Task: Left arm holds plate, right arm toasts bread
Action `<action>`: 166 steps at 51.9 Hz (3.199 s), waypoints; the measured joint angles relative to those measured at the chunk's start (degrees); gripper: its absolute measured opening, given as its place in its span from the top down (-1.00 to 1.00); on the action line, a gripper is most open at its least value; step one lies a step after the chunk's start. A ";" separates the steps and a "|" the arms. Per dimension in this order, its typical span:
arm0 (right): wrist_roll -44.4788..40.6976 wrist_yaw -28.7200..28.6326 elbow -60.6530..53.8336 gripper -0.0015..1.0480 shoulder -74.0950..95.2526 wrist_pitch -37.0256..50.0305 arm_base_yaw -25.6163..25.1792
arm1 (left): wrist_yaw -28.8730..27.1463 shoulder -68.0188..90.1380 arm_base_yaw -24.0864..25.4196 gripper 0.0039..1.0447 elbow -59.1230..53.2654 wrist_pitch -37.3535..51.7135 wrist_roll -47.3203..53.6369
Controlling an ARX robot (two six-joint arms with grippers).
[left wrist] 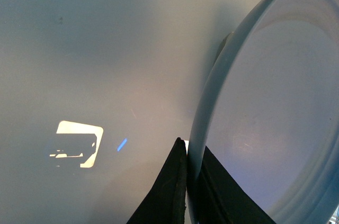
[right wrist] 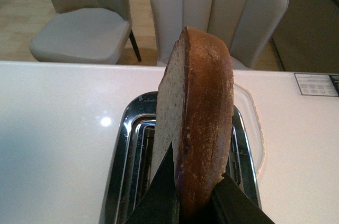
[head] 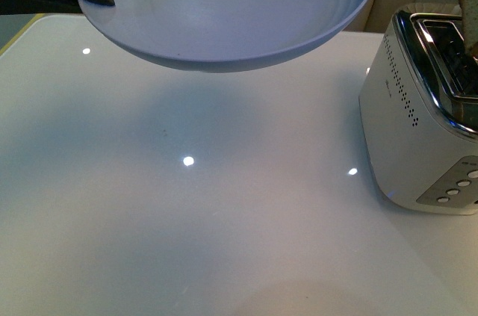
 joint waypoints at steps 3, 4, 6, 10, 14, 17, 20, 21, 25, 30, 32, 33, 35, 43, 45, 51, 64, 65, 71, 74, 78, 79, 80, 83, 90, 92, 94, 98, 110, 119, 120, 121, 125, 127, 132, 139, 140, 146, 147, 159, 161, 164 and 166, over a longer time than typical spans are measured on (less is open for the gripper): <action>-1.42 0.83 0.00 0.93 0.02 -0.15 0.09 | 0.02 -0.02 0.17 0.95 0.00 0.00 0.17; -1.64 0.98 0.00 0.93 0.02 -0.33 0.11 | 0.02 -0.02 0.20 0.95 0.00 0.00 0.17; -2.03 1.11 0.00 0.93 0.02 -0.85 0.20 | 0.04 -0.02 0.28 0.95 -0.02 0.00 0.20; -2.75 1.22 -0.13 0.93 0.31 -3.48 0.61 | 0.04 -0.09 0.31 0.95 -0.13 0.00 0.28; -2.97 0.90 -0.66 0.93 0.70 -5.95 1.22 | 0.07 -0.09 0.31 0.95 -0.31 0.00 0.35; -2.97 0.46 -1.05 0.93 0.81 -6.88 1.73 | 0.11 -0.09 0.31 0.95 -0.42 0.00 0.35; -2.99 -0.42 -1.18 0.93 1.22 -8.37 2.29 | 0.24 -0.09 0.31 0.95 -0.55 0.00 0.37; -3.04 -0.66 -1.18 0.93 1.44 -8.76 2.49 | 0.24 -0.09 0.31 0.95 -0.63 0.00 0.35; -3.61 -0.72 -1.18 0.93 3.06 -9.86 2.99 | 0.26 -0.11 0.35 0.95 -0.83 0.00 0.37; -3.58 -0.85 -0.92 0.93 5.05 -9.70 3.13 | 0.28 -0.11 0.44 0.95 -0.85 0.00 0.37; -3.56 -1.05 -0.83 0.93 5.64 -9.29 3.13 | 0.31 -0.11 0.55 0.95 -0.85 0.00 0.37; -3.37 -1.25 -0.79 0.93 5.97 -8.96 3.10 | 0.31 -0.11 0.55 0.95 -0.85 0.00 0.37; -3.30 -1.57 -0.76 0.93 6.23 -8.74 3.08 | 0.28 -0.11 0.63 0.95 -0.85 0.00 0.37; -2.60 -1.92 -0.79 0.55 6.82 -8.35 2.71 | 0.37 -0.39 0.70 0.95 -1.01 0.00 0.37; -2.36 -2.05 -1.01 0.44 6.82 -8.26 2.45 | 0.50 -0.46 0.74 0.95 -1.03 0.00 0.37; -0.39 -2.36 -2.23 0.08 5.16 -7.41 1.09 | 0.61 -0.74 0.96 0.95 -1.09 0.00 0.39; 8.31 -9.90 -7.76 -0.83 -16.85 -10.75 -6.14 | 0.74 -0.85 1.05 0.95 -1.18 0.02 0.55; 9.27 -11.06 -8.24 -0.86 -20.06 -11.98 -7.23 | 0.74 -0.85 1.07 0.95 -1.20 0.02 0.57; 10.23 -11.32 -8.68 -0.83 -25.86 -12.57 -8.74 | 0.74 -0.92 1.20 0.95 -1.42 0.13 0.61; 9.92 -11.30 -9.31 -0.79 -26.64 -10.49 -8.83 | 0.70 -1.11 1.22 0.95 -1.70 0.28 0.61; 6.19 -11.10 -13.38 -0.60 -27.26 -0.26 -8.63 | 0.74 -1.38 1.22 0.95 -1.90 0.35 0.68; 5.14 -11.04 -14.97 -0.53 -27.41 2.56 -8.50 | 0.74 -1.40 1.22 0.95 -1.92 0.35 0.70; 4.70 -11.02 -15.74 -0.50 -27.47 3.78 -8.41 | 0.74 -1.40 1.22 0.95 -1.92 0.37 0.79; 3.08 -10.71 -19.19 -0.33 -28.35 7.98 -8.00 | 0.70 -1.40 1.22 0.95 -1.95 0.44 0.83; 1.38 -9.68 -24.37 0.07 -32.17 10.47 -7.13 | 0.00 -1.62 1.31 0.95 -2.40 0.68 1.03; 1.16 -7.32 -25.66 0.20 -33.42 10.56 -5.95 | 0.00 -1.81 1.29 0.95 -2.67 0.74 1.05; 1.09 -6.05 -26.62 0.30 -34.27 10.64 -4.72 | 0.00 -1.88 1.27 0.95 -2.82 0.74 1.05; 0.55 -5.99 -29.38 0.60 -36.57 10.73 -3.02 | -0.24 -1.90 1.27 0.95 -2.93 0.74 1.31; 0.20 -5.49 -34.18 0.97 -42.93 9.49 -2.89 | -1.55 -2.38 1.29 0.95 -2.93 -0.04 2.16; 0.20 -5.49 -36.41 0.97 -46.93 7.58 -2.86 | -1.95 -2.60 1.03 0.95 -2.93 -0.04 2.36; 0.22 -5.49 -36.65 0.97 -47.45 7.32 -2.86 | -1.97 -2.60 1.01 0.95 -2.93 -0.04 2.36; 0.20 -5.49 -36.89 0.97 -47.98 7.02 -2.86 | -2.14 -2.60 0.94 0.95 -2.93 -0.04 2.36; 0.20 -5.49 -37.79 0.97 -50.38 5.51 -2.86 | -2.40 -2.60 0.70 0.95 -2.99 -0.04 2.40; 0.20 -5.49 -38.21 0.97 -51.78 4.61 -2.86 | -2.58 -2.60 0.52 0.95 -2.99 -0.04 2.49; 0.20 -5.49 -39.06 0.97 -54.47 2.80 -2.86 | -2.78 -2.60 0.28 0.95 -2.99 -0.07 2.54; 0.20 -5.46 -40.44 0.97 -58.01 0.68 -2.86 | -2.80 -2.60 0.17 0.95 -2.99 -0.15 2.56; 0.20 -5.51 -40.87 0.97 -58.38 1.42 -2.86 | -2.80 -2.60 0.17 0.95 -2.99 -0.15 2.56; 0.20 -5.49 -41.05 0.97 -60.17 0.26 -2.86 | -2.84 -2.62 0.13 0.95 -2.99 -0.24 2.56; 0.20 -5.49 -41.05 0.97 -60.41 0.02 -2.86 | -2.80 -2.62 0.11 0.95 -2.99 -0.31 2.56; 0.20 -5.46 -41.05 0.97 -66.07 -5.35 -2.86 | -2.86 -2.69 0.00 0.95 -2.99 -0.44 2.56; 0.20 -5.49 -41.05 0.97 -66.69 -5.95 -2.86 | -2.86 -2.69 0.00 0.95 -2.99 -0.46 2.56; 0.20 -5.46 -41.05 0.97 -67.63 -6.91 -2.86 | -2.91 -2.69 -0.04 0.95 -2.99 -0.57 2.56; 0.20 -5.49 -41.05 0.97 -68.35 -7.63 -2.86 | -2.97 -2.71 -0.09 0.95 -2.99 -0.68 2.56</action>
